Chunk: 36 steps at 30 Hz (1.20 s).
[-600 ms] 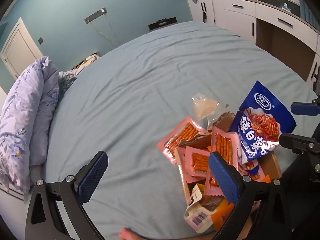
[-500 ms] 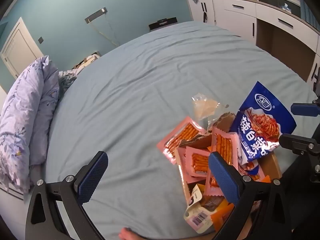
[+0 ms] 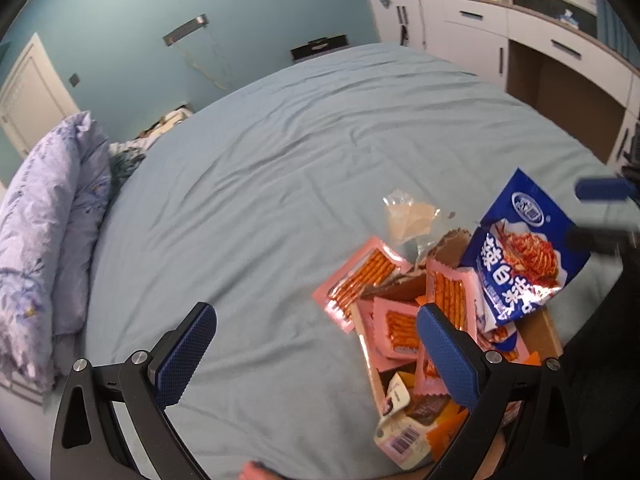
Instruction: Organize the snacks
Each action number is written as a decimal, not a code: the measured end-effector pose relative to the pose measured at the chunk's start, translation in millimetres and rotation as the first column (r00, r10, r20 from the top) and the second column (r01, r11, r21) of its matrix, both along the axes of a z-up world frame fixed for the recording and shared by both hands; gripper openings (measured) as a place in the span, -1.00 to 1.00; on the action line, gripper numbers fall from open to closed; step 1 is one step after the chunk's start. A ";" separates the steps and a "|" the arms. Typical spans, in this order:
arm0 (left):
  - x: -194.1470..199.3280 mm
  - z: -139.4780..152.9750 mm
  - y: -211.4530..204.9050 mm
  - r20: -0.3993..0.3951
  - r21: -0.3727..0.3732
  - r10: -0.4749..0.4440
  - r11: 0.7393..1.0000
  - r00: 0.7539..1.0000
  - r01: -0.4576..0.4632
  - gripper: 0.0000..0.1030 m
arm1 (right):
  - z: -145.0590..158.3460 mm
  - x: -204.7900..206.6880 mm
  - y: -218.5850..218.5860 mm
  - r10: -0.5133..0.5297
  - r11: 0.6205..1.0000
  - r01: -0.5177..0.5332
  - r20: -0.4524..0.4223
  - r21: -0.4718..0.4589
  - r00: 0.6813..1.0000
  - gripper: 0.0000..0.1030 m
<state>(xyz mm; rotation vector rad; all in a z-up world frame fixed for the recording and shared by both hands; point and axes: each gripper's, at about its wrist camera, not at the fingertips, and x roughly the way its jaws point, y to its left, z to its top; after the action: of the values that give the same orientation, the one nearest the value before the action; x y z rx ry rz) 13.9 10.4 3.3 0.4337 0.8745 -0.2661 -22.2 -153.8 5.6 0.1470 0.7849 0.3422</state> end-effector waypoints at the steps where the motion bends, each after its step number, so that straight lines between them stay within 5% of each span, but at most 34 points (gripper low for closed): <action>1: 5.6 1.3 3.1 0.006 -0.002 -0.004 1.000 1.000 0.004 0.99 | 1.5 8.7 -11.2 -0.011 0.999 0.010 0.000 0.037 1.000 0.27; 4: 39.2 4.3 22.1 0.042 -0.025 0.017 1.000 0.999 -0.016 0.99 | -2.7 32.2 -40.4 -0.095 0.991 0.095 -0.004 0.090 0.996 0.27; 8: 90.6 -12.3 50.1 0.081 -0.021 0.088 0.996 0.993 -0.086 0.99 | -23.4 79.2 -66.9 -0.243 0.970 0.243 -0.003 0.011 0.970 0.27; 12: 139.3 -52.7 84.3 0.000 -0.068 0.188 0.980 0.982 -0.188 0.99 | -71.7 135.6 -71.8 -0.360 0.909 0.335 -0.058 -0.249 0.931 0.27; 18: 166.1 -108.9 118.0 -0.095 -0.074 0.302 0.948 0.949 -0.309 0.99 | -152.7 178.6 -57.0 -0.333 0.837 0.200 -0.186 -0.509 0.924 0.27; 23: 169.4 -132.2 124.1 -0.118 -0.050 0.314 0.946 0.942 -0.322 0.99 | -155.0 190.3 -43.1 -0.331 0.864 0.265 -0.085 -0.427 0.940 0.29; 25: 168.9 -145.0 124.3 -0.136 -0.001 0.310 0.950 0.941 -0.313 0.99 | -165.3 183.5 -55.6 -0.366 0.866 0.333 -0.021 -0.374 0.930 0.55; 27: 168.5 -149.5 128.3 -0.134 -0.028 0.307 0.949 0.942 -0.313 1.00 | -175.2 184.1 -62.5 -0.401 0.841 0.376 0.018 -0.389 0.916 1.00; 30: 165.2 -152.3 133.7 -0.103 -0.115 0.290 0.947 0.952 -0.300 1.00 | -181.5 192.0 -68.1 -0.370 0.876 0.357 0.022 -0.325 0.929 1.00; 33: 159.6 -161.2 142.8 -0.068 -0.194 0.299 0.932 0.952 -0.307 1.00 | -188.3 201.4 -100.4 -0.355 0.926 0.344 -0.047 -0.158 0.934 1.00; 36: 158.6 -160.9 141.5 -0.070 -0.194 0.298 0.932 0.952 -0.306 1.00 | -189.3 204.3 -106.2 -0.352 0.927 0.345 -0.024 -0.150 0.936 1.00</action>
<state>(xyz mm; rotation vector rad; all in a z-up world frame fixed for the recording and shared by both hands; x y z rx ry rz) 172.5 151.8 -157.6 0.0999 0.9287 -0.0779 182.1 -260.0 -183.7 0.1576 0.8136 -0.0567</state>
